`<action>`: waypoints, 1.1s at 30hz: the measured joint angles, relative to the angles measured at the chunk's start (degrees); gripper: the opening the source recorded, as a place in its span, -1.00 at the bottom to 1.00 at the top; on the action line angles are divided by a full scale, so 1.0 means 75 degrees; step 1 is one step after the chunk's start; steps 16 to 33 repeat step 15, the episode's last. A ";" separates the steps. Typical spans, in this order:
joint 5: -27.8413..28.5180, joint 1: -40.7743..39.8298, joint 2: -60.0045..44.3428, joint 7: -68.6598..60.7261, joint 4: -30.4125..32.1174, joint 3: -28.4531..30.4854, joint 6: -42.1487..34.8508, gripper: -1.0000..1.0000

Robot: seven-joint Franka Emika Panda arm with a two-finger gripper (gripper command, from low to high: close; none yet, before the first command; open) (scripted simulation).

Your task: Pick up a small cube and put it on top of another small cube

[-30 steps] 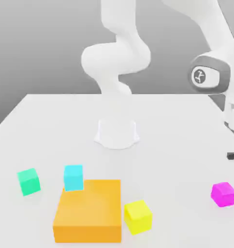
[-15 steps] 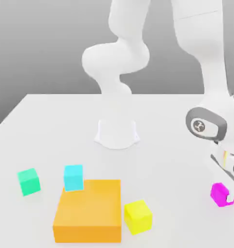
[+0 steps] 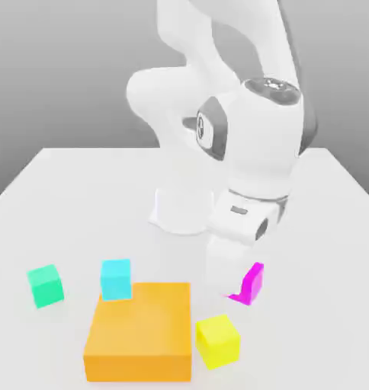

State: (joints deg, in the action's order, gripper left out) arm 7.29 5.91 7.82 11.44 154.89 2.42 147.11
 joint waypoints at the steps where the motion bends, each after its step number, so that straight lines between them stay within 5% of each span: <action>1: -0.0013 -0.0229 0.0250 0.0260 0.0120 0.0161 -0.0126 -1.00; 6: -0.0140 -0.1517 0.1372 0.1463 0.0706 0.0923 -0.0654 -1.00; 11: -0.0362 -0.1908 0.0534 0.1709 0.1055 0.1237 0.0528 -1.00; 12: -0.0391 -0.1901 0.0318 0.1691 0.1095 0.1258 0.0784 1.00; 33: -0.0391 -0.1901 0.0318 0.1691 0.1095 0.1258 0.0783 1.00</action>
